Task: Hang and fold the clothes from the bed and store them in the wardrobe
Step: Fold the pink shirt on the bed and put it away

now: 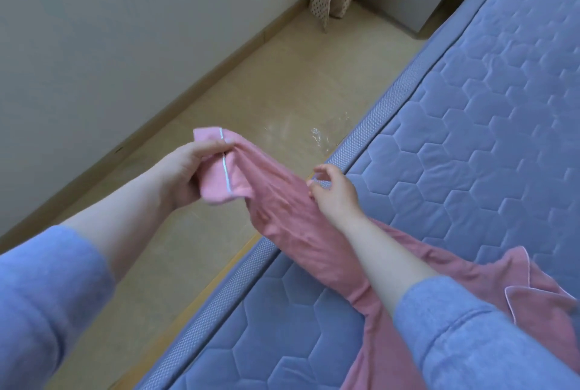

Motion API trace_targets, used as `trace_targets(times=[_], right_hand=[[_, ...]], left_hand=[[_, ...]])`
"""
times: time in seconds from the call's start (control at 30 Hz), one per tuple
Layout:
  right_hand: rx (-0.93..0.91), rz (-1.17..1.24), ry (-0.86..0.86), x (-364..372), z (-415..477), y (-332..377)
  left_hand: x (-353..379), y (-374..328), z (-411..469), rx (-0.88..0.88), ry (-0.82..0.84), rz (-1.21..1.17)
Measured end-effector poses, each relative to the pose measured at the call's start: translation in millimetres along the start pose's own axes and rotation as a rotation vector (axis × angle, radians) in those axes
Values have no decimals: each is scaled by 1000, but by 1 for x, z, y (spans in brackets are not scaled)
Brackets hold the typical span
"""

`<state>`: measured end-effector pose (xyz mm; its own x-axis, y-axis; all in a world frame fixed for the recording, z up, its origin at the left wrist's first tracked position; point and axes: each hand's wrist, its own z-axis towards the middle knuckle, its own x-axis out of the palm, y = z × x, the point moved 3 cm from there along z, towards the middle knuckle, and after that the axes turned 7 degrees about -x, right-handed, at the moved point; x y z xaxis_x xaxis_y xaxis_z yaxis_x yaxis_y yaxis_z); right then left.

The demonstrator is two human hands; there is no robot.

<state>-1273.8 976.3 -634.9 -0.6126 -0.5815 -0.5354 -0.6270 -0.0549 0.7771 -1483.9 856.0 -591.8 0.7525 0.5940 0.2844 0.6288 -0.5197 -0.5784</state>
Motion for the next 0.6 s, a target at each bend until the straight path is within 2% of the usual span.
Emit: trace_targets(times=[0.1,0.17,0.23,0.3,0.47,0.6], right_hand=[[7,-90,-216,-9,-34,-11],[145,-224,-312,-14,-70,-34],[402,-332,-242,-14,-104,-69],[564,-335,-137,-7,-129,-99],[586,-27,-29,12,-131,-126],[647,352,-29,5,-127,-133]], left_hand=[[0,-8,2,-19,-124,81],[0,-12,5,81,-224,272],[3,-18,4,216,-287,453],[6,-23,2,285,-310,526],[18,-30,0,384,-315,583],[33,-27,-7,463,-338,588]])
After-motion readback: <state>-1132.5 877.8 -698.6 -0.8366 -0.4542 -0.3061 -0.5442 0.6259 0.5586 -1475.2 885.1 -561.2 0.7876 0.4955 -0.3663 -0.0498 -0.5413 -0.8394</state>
